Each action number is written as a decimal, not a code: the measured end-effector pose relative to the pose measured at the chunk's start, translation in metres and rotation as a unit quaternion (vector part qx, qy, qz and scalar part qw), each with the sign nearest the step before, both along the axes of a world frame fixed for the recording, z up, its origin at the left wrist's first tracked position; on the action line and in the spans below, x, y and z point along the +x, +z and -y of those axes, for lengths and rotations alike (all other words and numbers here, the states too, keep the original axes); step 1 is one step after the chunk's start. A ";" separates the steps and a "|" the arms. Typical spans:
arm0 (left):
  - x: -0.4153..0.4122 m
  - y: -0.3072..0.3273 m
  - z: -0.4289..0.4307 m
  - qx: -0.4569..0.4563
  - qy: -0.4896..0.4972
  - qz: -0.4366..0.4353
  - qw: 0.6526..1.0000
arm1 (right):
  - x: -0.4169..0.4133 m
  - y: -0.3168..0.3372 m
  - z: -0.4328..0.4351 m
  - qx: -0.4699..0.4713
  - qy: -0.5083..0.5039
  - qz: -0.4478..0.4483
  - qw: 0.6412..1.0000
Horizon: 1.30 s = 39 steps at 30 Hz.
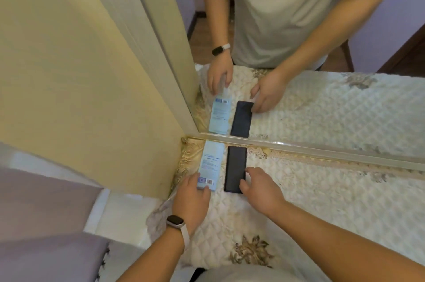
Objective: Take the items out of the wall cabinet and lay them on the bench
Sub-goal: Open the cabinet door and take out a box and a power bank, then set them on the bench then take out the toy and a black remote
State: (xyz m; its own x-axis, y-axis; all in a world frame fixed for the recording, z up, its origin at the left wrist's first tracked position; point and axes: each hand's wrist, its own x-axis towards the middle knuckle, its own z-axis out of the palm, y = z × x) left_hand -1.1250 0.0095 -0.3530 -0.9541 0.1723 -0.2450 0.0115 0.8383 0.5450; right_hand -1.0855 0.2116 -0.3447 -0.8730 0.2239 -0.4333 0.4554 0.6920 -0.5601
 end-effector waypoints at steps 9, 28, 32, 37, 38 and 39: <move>0.079 0.066 -0.020 -0.129 -0.036 -0.167 0.977 | 0.036 0.039 -0.031 0.149 0.274 -0.168 0.935; 0.298 0.142 0.059 -0.259 0.180 -0.252 0.915 | 0.132 0.119 0.091 0.096 0.586 -0.375 0.712; 0.374 0.152 0.088 -0.299 0.261 -0.233 0.888 | 0.179 0.131 0.144 0.060 0.646 -0.392 0.652; 0.496 0.163 0.119 -0.328 0.363 -0.193 0.851 | 0.267 0.145 0.211 0.005 0.692 -0.432 0.578; 0.522 0.166 0.124 -0.333 0.382 -0.187 0.841 | 0.287 0.148 0.223 -0.005 0.699 -0.438 0.565; 0.548 0.168 0.128 -0.335 0.401 -0.185 0.832 | 0.309 0.152 0.235 -0.013 0.706 -0.443 0.552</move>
